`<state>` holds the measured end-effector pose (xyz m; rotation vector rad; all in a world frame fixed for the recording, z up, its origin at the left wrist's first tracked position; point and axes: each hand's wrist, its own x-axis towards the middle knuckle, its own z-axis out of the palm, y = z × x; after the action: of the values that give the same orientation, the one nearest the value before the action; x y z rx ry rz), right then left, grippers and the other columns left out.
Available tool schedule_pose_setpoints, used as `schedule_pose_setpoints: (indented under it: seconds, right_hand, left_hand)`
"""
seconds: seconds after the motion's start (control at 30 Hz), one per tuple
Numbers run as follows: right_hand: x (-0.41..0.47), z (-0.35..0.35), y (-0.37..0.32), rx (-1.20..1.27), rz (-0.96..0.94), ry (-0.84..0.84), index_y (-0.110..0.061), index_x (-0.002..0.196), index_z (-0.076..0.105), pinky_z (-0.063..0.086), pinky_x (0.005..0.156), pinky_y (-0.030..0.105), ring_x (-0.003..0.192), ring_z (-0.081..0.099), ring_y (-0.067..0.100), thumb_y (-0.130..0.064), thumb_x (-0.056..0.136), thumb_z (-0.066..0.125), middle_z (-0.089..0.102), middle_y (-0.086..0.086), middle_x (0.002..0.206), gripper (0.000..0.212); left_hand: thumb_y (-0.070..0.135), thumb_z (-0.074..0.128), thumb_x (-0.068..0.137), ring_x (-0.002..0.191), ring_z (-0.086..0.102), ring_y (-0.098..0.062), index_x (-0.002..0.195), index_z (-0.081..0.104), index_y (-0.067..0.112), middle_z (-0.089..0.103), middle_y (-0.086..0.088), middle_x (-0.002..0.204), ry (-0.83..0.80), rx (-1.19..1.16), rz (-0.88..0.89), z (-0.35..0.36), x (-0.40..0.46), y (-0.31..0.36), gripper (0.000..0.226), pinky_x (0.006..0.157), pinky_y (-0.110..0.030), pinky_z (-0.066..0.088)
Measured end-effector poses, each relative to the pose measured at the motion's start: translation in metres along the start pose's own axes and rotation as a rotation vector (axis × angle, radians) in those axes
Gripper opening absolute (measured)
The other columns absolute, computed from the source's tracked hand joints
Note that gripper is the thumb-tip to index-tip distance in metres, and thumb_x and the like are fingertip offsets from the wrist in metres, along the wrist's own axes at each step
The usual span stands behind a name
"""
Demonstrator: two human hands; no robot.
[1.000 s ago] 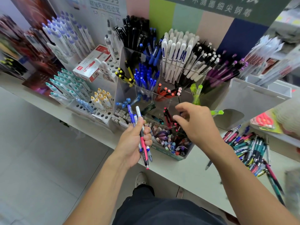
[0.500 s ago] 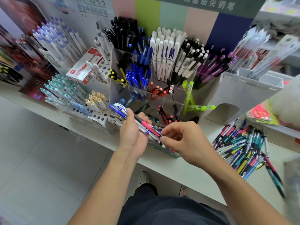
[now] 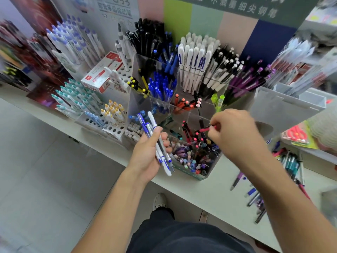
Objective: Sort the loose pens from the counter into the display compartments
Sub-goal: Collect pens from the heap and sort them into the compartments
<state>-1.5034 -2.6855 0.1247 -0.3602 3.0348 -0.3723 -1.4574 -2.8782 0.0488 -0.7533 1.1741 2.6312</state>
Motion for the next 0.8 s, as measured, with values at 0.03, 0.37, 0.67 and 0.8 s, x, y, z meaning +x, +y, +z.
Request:
schedule_pose_setpoints:
  seconds: [0.03, 0.37, 0.67, 0.8]
  right_hand:
    - [0.009, 0.013, -0.004, -0.050, 0.004, -0.057, -0.007, 0.085, 0.070, 0.053, 0.074, 0.038, 0.080, 0.059, 0.030, -0.015, 0.093, 0.060, 0.066, 0.009, 0.084, 0.015]
    - [0.008, 0.020, -0.017, 0.311, 0.005, 0.087, -0.015, 0.081, 0.071, 0.050, 0.064, 0.034, 0.070, 0.064, 0.020, -0.033, 0.100, 0.060, 0.069, 0.002, 0.072, 0.028]
    - [0.005, 0.009, -0.007, 1.212, 0.256, -0.004, -0.001, 0.089, 0.065, 0.037, 0.045, 0.022, 0.050, 0.044, 0.011, -0.020, 0.104, 0.056, 0.061, 0.016, 0.069, 0.025]
    - [0.001, -0.012, 0.004, 1.094, 0.131, -0.105, -0.008, 0.088, 0.067, 0.033, 0.040, 0.019, 0.045, 0.043, 0.009, -0.015, 0.100, 0.060, 0.058, -0.002, 0.056, 0.016]
  left_hand:
    - [0.019, 0.048, 0.106, 0.058, 0.046, -0.011, 0.110, 0.051, 0.013, 0.051, 0.002, 0.070, -0.014, 0.008, -0.006, 0.002, -0.002, 0.001, 0.008, 0.054, -0.022, 0.045]
    - [0.022, 0.054, 0.102, 0.056, 0.052, -0.012, 0.124, 0.065, 0.008, 0.063, -0.007, 0.076, -0.211, 0.319, -0.048, 0.002, -0.017, 0.007, 0.029, 0.050, -0.021, 0.044]
    - [0.027, 0.050, 0.104, 0.055, 0.060, -0.017, 0.113, 0.061, 0.006, 0.070, -0.013, 0.079, -0.231, 0.507, -0.089, 0.015, -0.020, 0.002, 0.026, 0.047, -0.022, 0.047]
    - [0.033, 0.042, 0.107, 0.051, 0.033, -0.011, 0.100, 0.046, 0.013, 0.038, 0.001, 0.068, -0.255, 0.563, -0.158, 0.013, -0.017, 0.002, 0.022, 0.045, -0.020, 0.027]
